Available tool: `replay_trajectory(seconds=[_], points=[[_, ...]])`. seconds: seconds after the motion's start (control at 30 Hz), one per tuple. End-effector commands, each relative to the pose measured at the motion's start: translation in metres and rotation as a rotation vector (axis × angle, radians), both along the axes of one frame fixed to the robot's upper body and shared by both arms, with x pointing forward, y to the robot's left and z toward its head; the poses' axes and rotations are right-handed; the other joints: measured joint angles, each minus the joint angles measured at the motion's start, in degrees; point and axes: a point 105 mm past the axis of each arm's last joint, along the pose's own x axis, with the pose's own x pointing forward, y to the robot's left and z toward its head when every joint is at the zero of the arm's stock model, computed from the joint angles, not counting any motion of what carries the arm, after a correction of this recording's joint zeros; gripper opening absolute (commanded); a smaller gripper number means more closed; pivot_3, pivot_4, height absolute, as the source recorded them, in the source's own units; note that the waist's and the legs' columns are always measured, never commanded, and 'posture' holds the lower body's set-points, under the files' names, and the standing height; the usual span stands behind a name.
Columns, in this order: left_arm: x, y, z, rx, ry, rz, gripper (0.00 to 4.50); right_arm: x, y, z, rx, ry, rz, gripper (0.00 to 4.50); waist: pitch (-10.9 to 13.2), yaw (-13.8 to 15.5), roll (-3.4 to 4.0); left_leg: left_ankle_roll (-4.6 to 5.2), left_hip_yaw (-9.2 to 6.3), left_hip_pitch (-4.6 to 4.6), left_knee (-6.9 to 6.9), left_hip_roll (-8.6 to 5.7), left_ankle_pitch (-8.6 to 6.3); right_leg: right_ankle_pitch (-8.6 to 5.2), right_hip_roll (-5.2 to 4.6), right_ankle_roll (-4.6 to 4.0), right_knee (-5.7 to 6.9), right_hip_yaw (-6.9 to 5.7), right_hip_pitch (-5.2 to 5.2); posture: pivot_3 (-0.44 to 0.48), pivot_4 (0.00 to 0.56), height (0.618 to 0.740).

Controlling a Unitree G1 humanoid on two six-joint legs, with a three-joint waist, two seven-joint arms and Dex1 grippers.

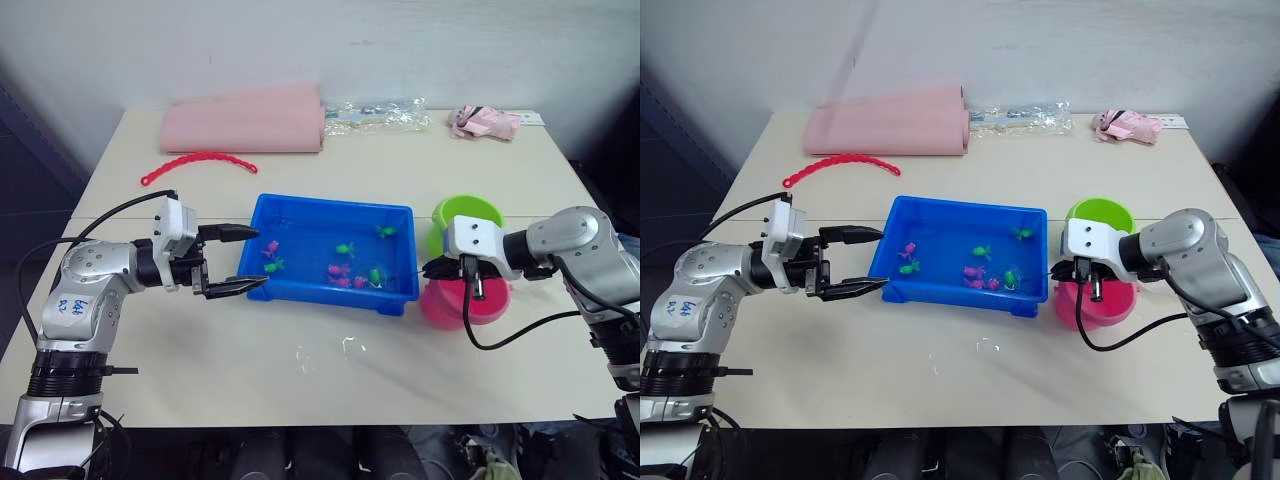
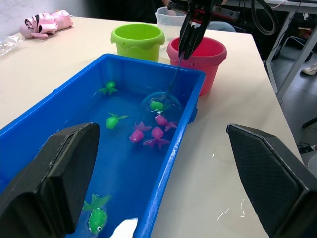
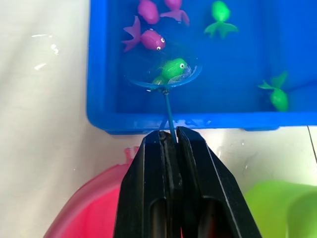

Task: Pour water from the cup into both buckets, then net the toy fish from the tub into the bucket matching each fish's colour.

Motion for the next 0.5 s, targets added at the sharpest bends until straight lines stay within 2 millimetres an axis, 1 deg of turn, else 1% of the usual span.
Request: replay_trajectory(seconds=[0.03, 0.27, 0.37, 0.43, 0.5], points=[[-0.004, 0.000, 0.008, -0.021, -0.042, -0.007, 4.47, 0.004, -0.007, 0.016, 0.038, -0.041, -0.042, 0.00, 0.00, 0.00, 0.00, 0.00, 0.00, 0.00, 0.00, 0.00, 0.00, 0.00, 0.00, 0.00, 0.00, 0.00, 0.00, 0.000, 0.150, 0.740], [-0.003, 0.000, 0.008, -0.024, -0.044, -0.002, 4.47, 0.006, -0.014, 0.021, 0.091, -0.032, -0.095, 0.00, 0.00, -0.05, 0.00, 0.00, 0.00, 0.00, 0.00, 0.00, 0.00, 0.00, 0.00, 0.00, 0.00, 0.00, 0.00, 0.000, 0.150, 0.740], [-0.003, 0.000, 0.008, -0.025, -0.045, -0.001, 4.47, 0.007, -0.014, 0.025, 0.179, -0.010, -0.127, 0.00, 0.00, 0.00, 0.00, 0.00, 0.01, 0.00, 0.00, 0.00, 0.00, 0.00, 0.00, 0.00, 0.00, 0.00, 0.00, 0.000, 0.150, 0.740], [-0.003, 0.000, 0.008, -0.026, -0.046, 0.000, 4.47, 0.006, -0.014, 0.024, 0.172, -0.010, -0.119, 0.00, 0.00, -0.03, 0.00, 0.00, 0.00, 0.00, 0.00, 0.00, 0.00, 0.00, -0.01, 0.00, 0.00, 0.00, 0.00, 0.000, 0.150, 0.740], [-0.002, 0.001, 0.008, -0.025, -0.045, 0.000, 4.47, 0.005, -0.020, 0.021, 0.108, -0.023, -0.107, 0.00, 0.00, -0.07, 0.00, 0.00, 0.00, 0.00, -0.01, 0.01, 0.00, 0.00, 0.01, 0.00, 0.00, 0.00, 0.00, 0.000, 0.150, 0.740]])
